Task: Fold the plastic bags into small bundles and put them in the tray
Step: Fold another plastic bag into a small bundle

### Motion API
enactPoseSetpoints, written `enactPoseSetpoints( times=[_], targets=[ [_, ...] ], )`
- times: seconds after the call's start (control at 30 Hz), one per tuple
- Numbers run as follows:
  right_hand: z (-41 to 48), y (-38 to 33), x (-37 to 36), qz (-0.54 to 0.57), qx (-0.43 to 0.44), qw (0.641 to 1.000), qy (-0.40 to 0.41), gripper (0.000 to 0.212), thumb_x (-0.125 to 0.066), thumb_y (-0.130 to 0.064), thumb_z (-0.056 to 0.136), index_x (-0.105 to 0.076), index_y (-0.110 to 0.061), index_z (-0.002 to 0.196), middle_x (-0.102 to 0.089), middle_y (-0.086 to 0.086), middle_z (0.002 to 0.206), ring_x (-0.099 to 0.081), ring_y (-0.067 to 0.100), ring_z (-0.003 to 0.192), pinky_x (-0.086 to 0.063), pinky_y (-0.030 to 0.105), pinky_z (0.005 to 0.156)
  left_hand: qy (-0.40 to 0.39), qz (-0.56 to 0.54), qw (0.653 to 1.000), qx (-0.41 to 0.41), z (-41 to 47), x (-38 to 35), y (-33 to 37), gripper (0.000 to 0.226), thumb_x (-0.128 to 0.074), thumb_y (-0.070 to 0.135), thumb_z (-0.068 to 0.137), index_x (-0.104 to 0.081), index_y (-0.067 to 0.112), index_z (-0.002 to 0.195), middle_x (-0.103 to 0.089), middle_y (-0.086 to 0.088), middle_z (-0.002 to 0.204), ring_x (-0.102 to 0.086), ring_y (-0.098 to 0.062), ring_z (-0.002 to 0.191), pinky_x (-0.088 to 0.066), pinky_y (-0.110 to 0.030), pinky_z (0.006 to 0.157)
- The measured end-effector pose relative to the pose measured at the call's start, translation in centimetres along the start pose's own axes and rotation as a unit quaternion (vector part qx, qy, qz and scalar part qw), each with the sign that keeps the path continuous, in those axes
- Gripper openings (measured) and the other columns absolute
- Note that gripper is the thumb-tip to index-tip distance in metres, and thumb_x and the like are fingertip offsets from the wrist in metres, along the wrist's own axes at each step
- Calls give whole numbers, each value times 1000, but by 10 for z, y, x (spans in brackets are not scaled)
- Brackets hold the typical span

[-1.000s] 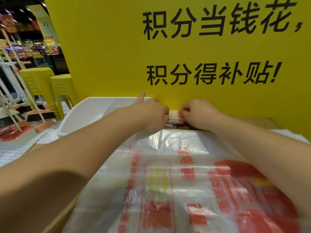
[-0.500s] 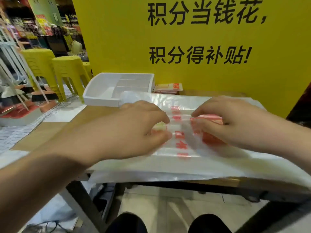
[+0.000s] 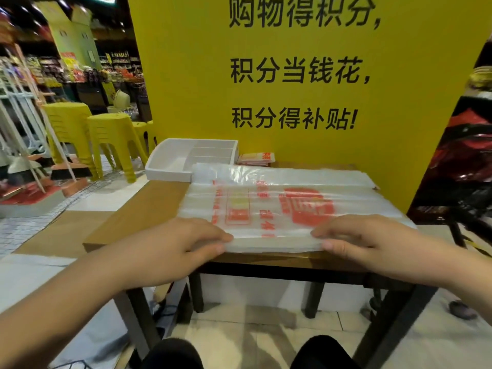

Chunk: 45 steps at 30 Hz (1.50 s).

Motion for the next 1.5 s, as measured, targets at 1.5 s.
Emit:
enactPoseSetpoints(
  times=[1.5],
  targets=[
    [39,13,25,-5,-41,999,-5,53,-64,-82,67,-63,-50,109,-64,-36,106,-59,-14,99,-47,19,90,103,-282,948,106,23,48,-34,11,-64,26,95,-74,21,97,-77,9,95,-71,-6,93,-50,-33,96]
  ],
)
Point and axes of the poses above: each hand's wrist, its own z-axis towards the middle knuckle, its own x-axis out of the back of the hand, y = z × x, the point moved 2 cm from there along z, towards the middle knuckle
